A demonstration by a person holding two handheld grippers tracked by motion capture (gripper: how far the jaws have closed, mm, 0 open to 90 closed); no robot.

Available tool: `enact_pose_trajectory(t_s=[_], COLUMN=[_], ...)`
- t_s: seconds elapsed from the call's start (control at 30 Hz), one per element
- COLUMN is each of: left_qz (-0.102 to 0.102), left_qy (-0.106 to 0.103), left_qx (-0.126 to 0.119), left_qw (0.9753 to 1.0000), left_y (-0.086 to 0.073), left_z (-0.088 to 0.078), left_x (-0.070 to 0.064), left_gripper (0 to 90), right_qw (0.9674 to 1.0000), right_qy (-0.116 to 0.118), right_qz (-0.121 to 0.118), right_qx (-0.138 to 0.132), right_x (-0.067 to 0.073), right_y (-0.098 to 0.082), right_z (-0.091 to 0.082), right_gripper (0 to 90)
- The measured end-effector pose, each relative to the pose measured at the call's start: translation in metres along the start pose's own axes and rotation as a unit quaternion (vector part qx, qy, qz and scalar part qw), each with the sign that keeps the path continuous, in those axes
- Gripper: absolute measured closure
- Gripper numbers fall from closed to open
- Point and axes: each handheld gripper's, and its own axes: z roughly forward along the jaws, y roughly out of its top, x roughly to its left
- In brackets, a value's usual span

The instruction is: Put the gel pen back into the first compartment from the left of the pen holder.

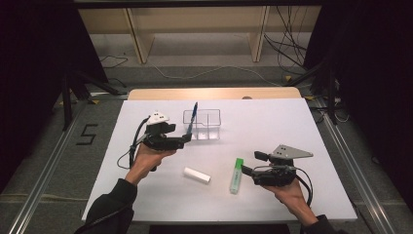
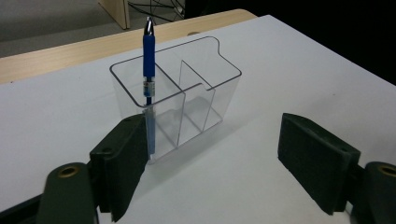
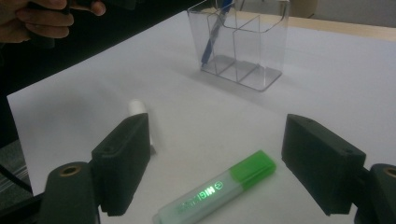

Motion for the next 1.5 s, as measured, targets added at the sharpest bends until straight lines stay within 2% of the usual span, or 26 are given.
enact_pose_trajectory(t_s=[0.3, 0.73, 0.87, 1.1, 1.23, 1.5], left_qz=[0.008, 0.010, 0.018, 0.023, 0.024, 0.039], left_qy=[-0.002, -0.001, -0.003, -0.009, -0.009, -0.002], left_qx=[0.007, -0.003, -0.006, -0.021, -0.029, -0.031], left_qw=[0.9999, 0.9999, 0.9998, 0.9995, 0.9992, 0.9987], left_y=[-0.013, -0.025, -0.029, -0.037, -0.042, -0.049], left_z=[-0.004, -0.015, -0.018, -0.027, -0.032, -0.035], left_x=[-0.006, -0.015, -0.018, -0.023, -0.023, -0.026], left_gripper=[22.9, 22.3, 22.2, 21.3, 20.8, 20.6], right_qw=[1.0000, 0.9997, 0.9992, 0.9983, 0.9976, 0.9957], right_qy=[-0.001, -0.016, -0.027, -0.032, -0.034, -0.041], right_qz=[0.002, 0.000, 0.004, 0.008, 0.006, 0.011], right_qx=[0.002, 0.017, 0.030, 0.049, 0.060, 0.083], right_x=[0.001, 0.000, 0.000, -0.001, 0.000, 0.000], right_y=[0.000, 0.001, 0.001, 0.001, 0.000, 0.000], right_z=[0.000, 0.002, 0.003, 0.007, 0.009, 0.015], right_gripper=[24.7, 24.1, 23.5, 21.4, 21.0, 20.9])
